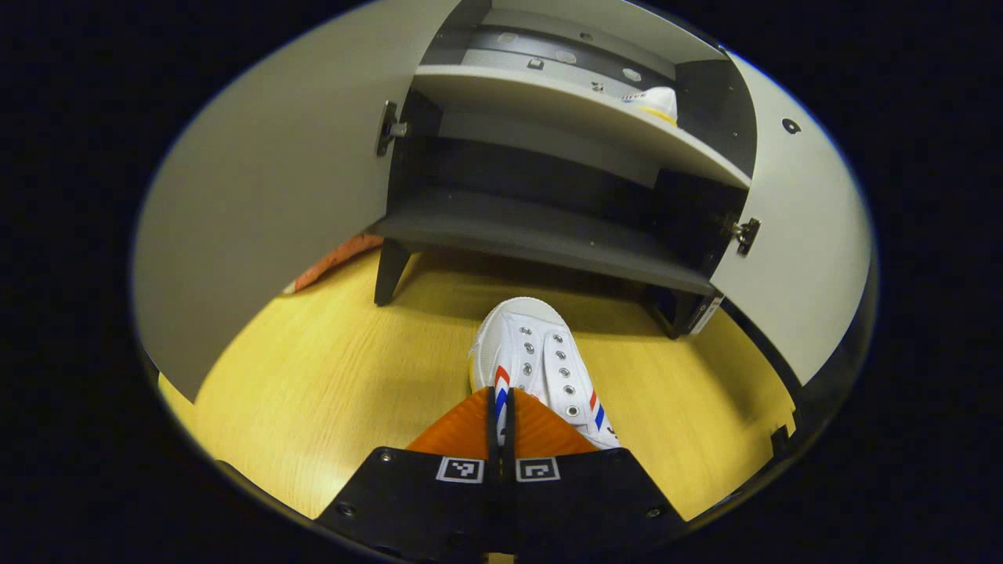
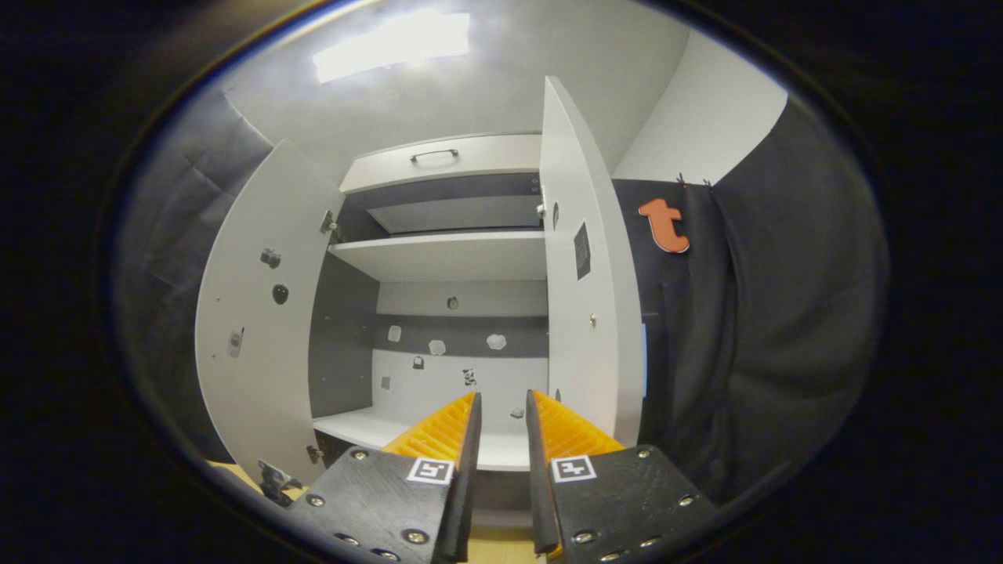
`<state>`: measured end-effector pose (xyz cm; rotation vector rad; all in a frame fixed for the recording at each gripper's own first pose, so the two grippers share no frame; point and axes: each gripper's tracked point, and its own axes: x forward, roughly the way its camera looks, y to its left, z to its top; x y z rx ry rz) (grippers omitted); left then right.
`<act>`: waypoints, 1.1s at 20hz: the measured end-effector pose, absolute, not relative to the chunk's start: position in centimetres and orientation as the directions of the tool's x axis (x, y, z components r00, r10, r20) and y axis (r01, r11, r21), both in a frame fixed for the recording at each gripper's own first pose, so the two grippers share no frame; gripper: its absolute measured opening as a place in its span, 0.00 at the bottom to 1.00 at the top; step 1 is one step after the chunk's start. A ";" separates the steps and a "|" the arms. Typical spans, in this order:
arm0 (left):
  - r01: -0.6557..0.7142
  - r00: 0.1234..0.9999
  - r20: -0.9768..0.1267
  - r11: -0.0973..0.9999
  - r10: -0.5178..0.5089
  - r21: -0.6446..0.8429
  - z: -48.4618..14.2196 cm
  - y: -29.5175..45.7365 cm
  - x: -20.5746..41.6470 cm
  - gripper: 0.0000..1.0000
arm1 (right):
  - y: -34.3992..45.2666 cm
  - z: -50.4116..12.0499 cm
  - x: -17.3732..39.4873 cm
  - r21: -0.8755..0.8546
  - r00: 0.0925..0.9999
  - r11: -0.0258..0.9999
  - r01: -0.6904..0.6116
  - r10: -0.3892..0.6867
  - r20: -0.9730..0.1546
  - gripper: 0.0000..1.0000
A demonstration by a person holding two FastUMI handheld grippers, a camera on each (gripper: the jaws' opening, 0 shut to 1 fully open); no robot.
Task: Grab one shoe with the right hand and put it into the shoe cabinet, grab the other shoe with the left hand and put it into the shoe cabinet; then close the right door with the right hand and the left door with the left hand.
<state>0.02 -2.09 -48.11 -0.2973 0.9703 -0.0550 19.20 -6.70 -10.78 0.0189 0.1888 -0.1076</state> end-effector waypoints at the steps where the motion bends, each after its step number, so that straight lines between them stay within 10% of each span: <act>1: -0.074 0.596 -0.783 0.958 -0.179 -0.276 -46.5 -2.1 1.0 0.01 | -6.6 -11.2 19.2 0.012 0.975 0.994 0.105 -0.100 -0.196 0.31; 12: 0.016 0.861 -0.491 0.971 -0.134 -0.237 -27.9 -0.8 15.7 0.00 | -6.4 -14.1 18.2 0.099 0.966 0.994 0.038 -0.011 -0.259 0.31; 22: -0.067 0.835 -0.551 0.996 0.021 -0.063 -30.8 0.9 34.9 0.00 | -4.2 -16.5 13.8 0.102 0.938 0.988 -0.114 0.141 -0.317 0.31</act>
